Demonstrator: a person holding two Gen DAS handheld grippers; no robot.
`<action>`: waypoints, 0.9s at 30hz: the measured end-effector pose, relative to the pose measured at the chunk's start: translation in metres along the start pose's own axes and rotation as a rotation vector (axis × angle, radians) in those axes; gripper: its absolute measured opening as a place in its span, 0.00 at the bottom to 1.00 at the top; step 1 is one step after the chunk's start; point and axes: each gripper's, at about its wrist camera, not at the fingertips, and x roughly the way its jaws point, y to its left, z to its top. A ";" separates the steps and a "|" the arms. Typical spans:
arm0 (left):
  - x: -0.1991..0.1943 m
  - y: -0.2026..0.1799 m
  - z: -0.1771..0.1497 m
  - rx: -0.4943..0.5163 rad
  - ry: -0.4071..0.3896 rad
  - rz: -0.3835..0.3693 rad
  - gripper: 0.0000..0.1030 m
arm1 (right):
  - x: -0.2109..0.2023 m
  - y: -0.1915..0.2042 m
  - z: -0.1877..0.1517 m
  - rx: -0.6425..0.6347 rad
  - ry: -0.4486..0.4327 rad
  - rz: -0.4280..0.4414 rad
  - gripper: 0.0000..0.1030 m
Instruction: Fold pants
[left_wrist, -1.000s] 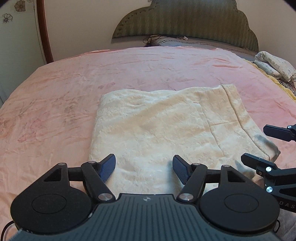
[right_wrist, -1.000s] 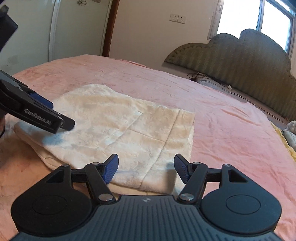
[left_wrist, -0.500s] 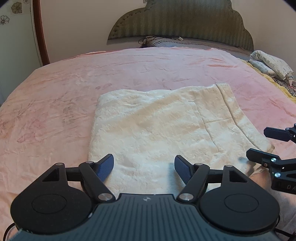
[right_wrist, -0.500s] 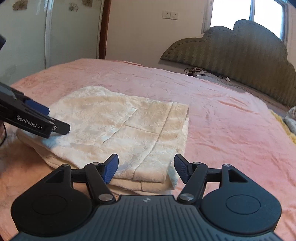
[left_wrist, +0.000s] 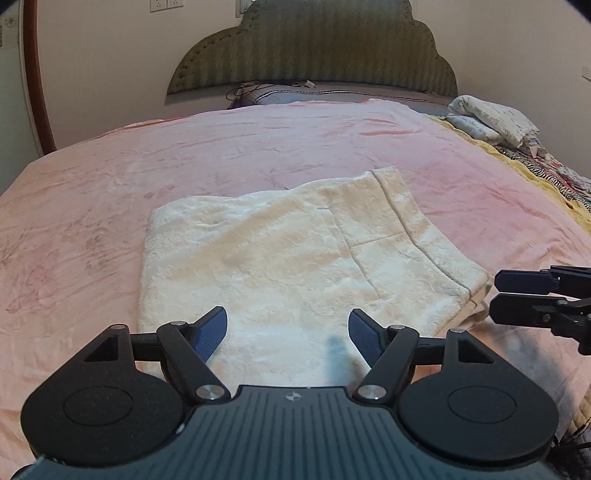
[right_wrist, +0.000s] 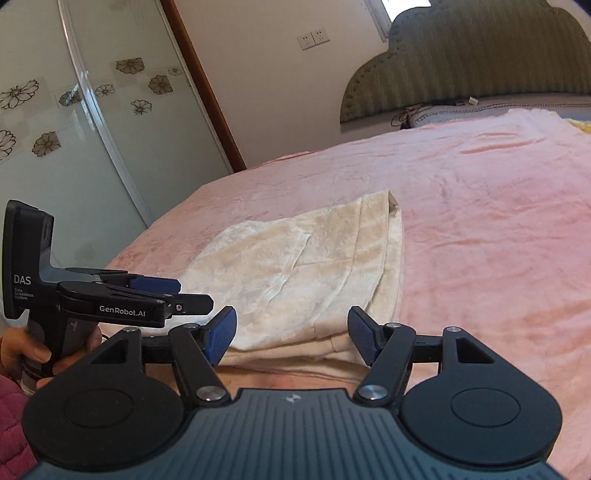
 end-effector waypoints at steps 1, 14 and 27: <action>0.000 -0.002 0.000 0.007 -0.002 -0.006 0.73 | 0.002 -0.003 -0.003 0.017 0.011 -0.006 0.64; 0.000 -0.020 -0.004 0.097 -0.007 -0.161 0.73 | 0.034 -0.038 -0.002 0.299 -0.012 0.102 0.58; 0.014 -0.068 -0.007 0.309 -0.130 -0.117 0.73 | 0.028 -0.010 0.021 0.210 -0.093 0.082 0.09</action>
